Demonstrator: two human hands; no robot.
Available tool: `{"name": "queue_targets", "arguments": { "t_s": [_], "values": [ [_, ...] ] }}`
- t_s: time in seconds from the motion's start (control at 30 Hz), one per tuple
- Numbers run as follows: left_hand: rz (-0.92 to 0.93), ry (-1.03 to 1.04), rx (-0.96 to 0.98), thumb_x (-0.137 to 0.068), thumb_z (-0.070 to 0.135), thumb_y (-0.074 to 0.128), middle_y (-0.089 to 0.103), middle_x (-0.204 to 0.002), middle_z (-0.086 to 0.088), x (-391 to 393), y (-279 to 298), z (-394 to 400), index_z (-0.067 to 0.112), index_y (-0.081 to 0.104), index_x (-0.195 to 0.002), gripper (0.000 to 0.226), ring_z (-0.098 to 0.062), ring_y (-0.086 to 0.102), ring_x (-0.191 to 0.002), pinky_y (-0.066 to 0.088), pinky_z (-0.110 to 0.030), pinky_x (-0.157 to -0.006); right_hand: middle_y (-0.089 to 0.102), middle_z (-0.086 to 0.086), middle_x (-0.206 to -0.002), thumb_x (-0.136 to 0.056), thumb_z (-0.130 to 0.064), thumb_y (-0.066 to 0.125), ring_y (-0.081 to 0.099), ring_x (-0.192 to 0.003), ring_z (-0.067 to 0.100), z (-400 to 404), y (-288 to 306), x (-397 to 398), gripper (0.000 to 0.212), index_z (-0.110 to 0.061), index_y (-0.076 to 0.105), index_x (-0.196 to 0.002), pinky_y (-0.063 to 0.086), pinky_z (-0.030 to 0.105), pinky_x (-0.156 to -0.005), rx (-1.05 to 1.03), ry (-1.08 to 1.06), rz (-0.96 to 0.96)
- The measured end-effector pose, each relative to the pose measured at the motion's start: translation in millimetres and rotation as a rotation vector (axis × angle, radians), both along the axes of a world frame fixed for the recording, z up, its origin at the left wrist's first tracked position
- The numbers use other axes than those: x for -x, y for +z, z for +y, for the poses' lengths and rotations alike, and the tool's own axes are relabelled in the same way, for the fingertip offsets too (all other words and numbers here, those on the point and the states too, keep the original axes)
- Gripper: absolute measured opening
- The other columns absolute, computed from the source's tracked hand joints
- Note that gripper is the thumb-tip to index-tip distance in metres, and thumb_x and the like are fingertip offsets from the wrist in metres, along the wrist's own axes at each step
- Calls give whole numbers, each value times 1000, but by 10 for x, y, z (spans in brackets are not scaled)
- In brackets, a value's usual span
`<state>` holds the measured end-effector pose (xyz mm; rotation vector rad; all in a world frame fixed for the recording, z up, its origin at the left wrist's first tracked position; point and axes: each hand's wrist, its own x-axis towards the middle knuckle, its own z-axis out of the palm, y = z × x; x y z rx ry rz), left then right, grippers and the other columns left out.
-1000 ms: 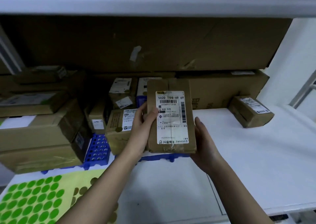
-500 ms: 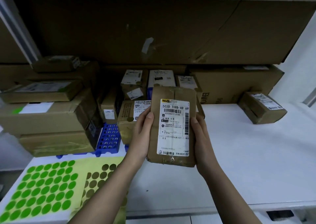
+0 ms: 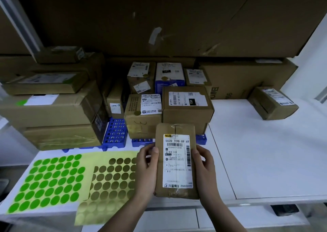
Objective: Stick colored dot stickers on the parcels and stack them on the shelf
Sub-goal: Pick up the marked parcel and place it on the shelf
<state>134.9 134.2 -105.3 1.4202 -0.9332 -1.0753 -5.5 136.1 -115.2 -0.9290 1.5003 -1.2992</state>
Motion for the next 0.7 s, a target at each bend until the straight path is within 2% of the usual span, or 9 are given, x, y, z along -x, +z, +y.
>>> {"name": "queue_targets", "arguments": {
  "t_s": [0.17,0.27,0.33,0.4,0.47,0.53,0.63,0.7],
  "values": [
    [-108,-19,-95,-95,32,52,63,-102,7,-54,-204,79,32,57,-100,7,-7,60,-93,43,-17,-70,60,-6,-115,-93,-45,52,63,-100,10,48,-209,-37,30,-28,57,-118,54,30,-81,-98,14,95],
    [-244,-105,-140,-96,27,51,61,-93,16,-101,-291,62,28,57,-108,13,6,55,-84,40,-5,-61,60,-6,-116,-91,-56,50,63,-100,10,29,-387,-19,34,-33,59,-115,55,39,-87,-143,61,183],
    [-324,-148,-154,-97,25,51,60,-92,14,-134,-333,31,21,61,-114,21,3,56,-83,39,-2,-61,64,-5,-112,-85,-68,46,64,-98,10,-7,-488,-4,45,-35,63,-111,55,40,-85,-148,100,252],
    [-387,-185,-169,-97,27,50,63,-97,11,-168,-369,-12,20,64,-116,24,-6,59,-90,40,-5,-65,66,-6,-107,-77,-76,41,65,-95,11,-46,-598,5,56,-36,64,-109,56,40,-83,-164,121,305],
    [-433,-222,-181,-97,28,49,64,-100,10,-190,-395,-55,22,64,-114,24,-6,58,-89,43,-11,-68,66,-5,-105,-74,-76,39,64,-95,13,-85,-680,5,59,-35,64,-109,56,43,-83,-172,146,340],
    [-444,-240,-190,-97,27,49,66,-105,6,-202,-420,-85,20,64,-115,24,-8,59,-90,49,-22,-76,65,-3,-107,-74,-74,39,64,-96,15,-109,-698,4,63,-32,63,-114,55,44,-84,-187,171,369],
    [-423,-228,-209,-96,25,52,66,-114,1,-231,-475,-96,16,60,-122,29,-15,62,-99,49,-30,-88,63,2,-111,-84,-57,48,63,-96,17,-123,-670,15,49,-25,61,-119,55,43,-85,-236,212,402],
    [-373,-237,-219,-96,24,52,63,-119,2,-258,-505,-90,14,56,-127,33,-13,60,-101,47,-26,-88,63,4,-114,-88,-49,50,63,-97,17,-127,-611,12,44,-23,59,-121,55,44,-85,-259,226,417]
  ]
}}
